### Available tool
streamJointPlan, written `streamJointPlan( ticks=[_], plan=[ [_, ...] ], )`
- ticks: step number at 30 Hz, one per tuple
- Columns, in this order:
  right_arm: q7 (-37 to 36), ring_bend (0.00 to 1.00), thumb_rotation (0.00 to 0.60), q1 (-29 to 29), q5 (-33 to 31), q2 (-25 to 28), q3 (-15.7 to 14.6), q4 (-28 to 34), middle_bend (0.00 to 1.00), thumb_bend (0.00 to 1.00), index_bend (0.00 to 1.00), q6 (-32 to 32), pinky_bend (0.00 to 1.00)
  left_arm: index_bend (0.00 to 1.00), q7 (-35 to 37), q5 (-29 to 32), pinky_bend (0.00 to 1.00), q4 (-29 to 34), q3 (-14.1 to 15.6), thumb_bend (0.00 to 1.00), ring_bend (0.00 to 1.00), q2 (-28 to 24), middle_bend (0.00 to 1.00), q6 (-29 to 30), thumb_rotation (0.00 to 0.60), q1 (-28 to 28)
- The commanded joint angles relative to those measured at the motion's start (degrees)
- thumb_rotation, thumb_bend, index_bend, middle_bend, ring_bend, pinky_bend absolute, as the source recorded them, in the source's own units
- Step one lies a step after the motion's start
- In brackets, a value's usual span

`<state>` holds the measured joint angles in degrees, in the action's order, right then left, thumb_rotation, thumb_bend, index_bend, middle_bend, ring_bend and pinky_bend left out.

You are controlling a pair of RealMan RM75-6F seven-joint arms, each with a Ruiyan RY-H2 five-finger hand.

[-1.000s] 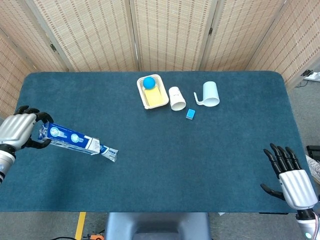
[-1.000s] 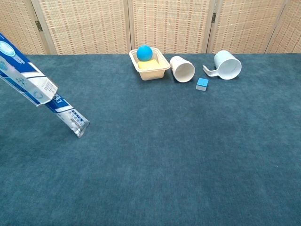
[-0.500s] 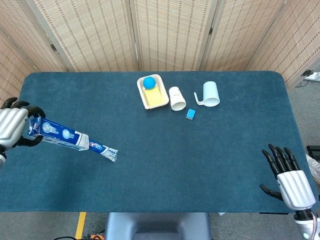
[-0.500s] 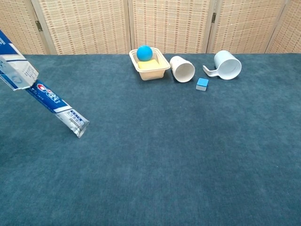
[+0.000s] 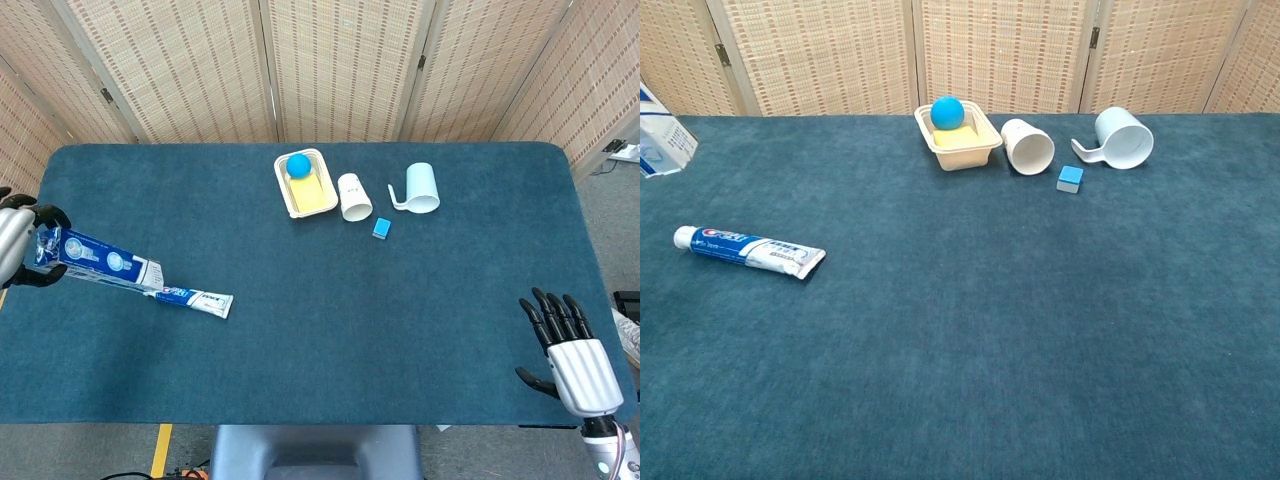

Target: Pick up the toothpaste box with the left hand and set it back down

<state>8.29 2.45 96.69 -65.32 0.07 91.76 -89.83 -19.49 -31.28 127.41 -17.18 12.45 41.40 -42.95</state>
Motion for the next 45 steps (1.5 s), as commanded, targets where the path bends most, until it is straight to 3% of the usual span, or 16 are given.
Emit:
streamJointPlan(
  ticks=[1, 7, 13, 16, 20, 27, 31, 41, 45],
  plan=[
    [0.3, 0.0, 0.6, 0.1, -0.2, -0.2, 0.1, 0.0, 0.0, 0.13, 0.0, 0.2, 0.0, 0.43, 4.6, -3.6, 0.0, -1.6, 0.1, 0.32, 0.17, 2.2, 0.43, -0.2, 0.6, 2.3],
    [0.6, 0.0, 0.6, 0.4, -0.5, -0.2, 0.1, 0.1, 0.0, 0.13, 0.0, 0.9, 0.0, 0.43, 19.7, -14.6, 0.0, -6.3, -0.5, 0.32, 0.17, 8.3, 0.43, -3.2, 0.6, 8.0],
    [0.5, 0.0, 0.6, 0.3, -0.2, -0.2, 0.0, 0.1, 0.0, 0.13, 0.0, 0.5, 0.0, 0.43, 41.7, -32.6, 0.0, -13.7, -1.8, 0.32, 0.17, 16.0, 0.43, -5.1, 0.6, 15.3],
    [0.5, 0.0, 0.6, 0.3, 0.1, -0.2, -0.2, 0.1, 0.0, 0.13, 0.0, 0.5, 0.0, 0.43, 49.3, -41.8, 0.0, -17.9, -0.7, 0.32, 0.17, 20.1, 0.43, -3.9, 0.6, 17.6],
    [0.4, 0.0, 0.6, 0.0, 0.5, -0.1, -0.3, 0.0, 0.0, 0.13, 0.0, -0.3, 0.0, 0.43, 53.2, -50.2, 0.0, -24.0, 2.6, 0.32, 0.17, 26.6, 0.43, 0.0, 0.6, 19.4],
    [0.3, 0.0, 0.6, -0.5, 1.1, -0.1, -0.4, 0.0, 0.0, 0.13, 0.0, -1.4, 0.0, 0.43, 57.7, -56.9, 0.0, -36.3, 7.0, 0.32, 0.16, 38.3, 0.43, 8.8, 0.6, 20.8],
    [0.7, 0.0, 0.6, -0.5, 0.9, -0.2, -0.4, 0.1, 0.0, 0.13, 0.0, -1.1, 0.0, 0.43, 57.1, -57.4, 0.0, -42.1, 8.6, 0.32, 0.16, 43.0, 0.43, 12.1, 0.6, 21.2],
    [0.9, 0.0, 0.6, -0.4, 0.3, -0.2, -0.2, 0.4, 0.0, 0.13, 0.0, -0.6, 0.0, 0.41, 54.6, -54.8, 0.0, -49.9, 11.0, 0.32, 0.11, 48.5, 0.34, 14.8, 0.6, 22.0],
    [1.1, 0.0, 0.6, -0.4, 0.3, -0.3, -0.1, 0.4, 0.0, 0.13, 0.0, -0.7, 0.0, 0.29, 55.9, -54.8, 0.0, -51.4, 12.8, 0.32, 0.06, 48.6, 0.23, 12.9, 0.6, 21.4]
  ],
)
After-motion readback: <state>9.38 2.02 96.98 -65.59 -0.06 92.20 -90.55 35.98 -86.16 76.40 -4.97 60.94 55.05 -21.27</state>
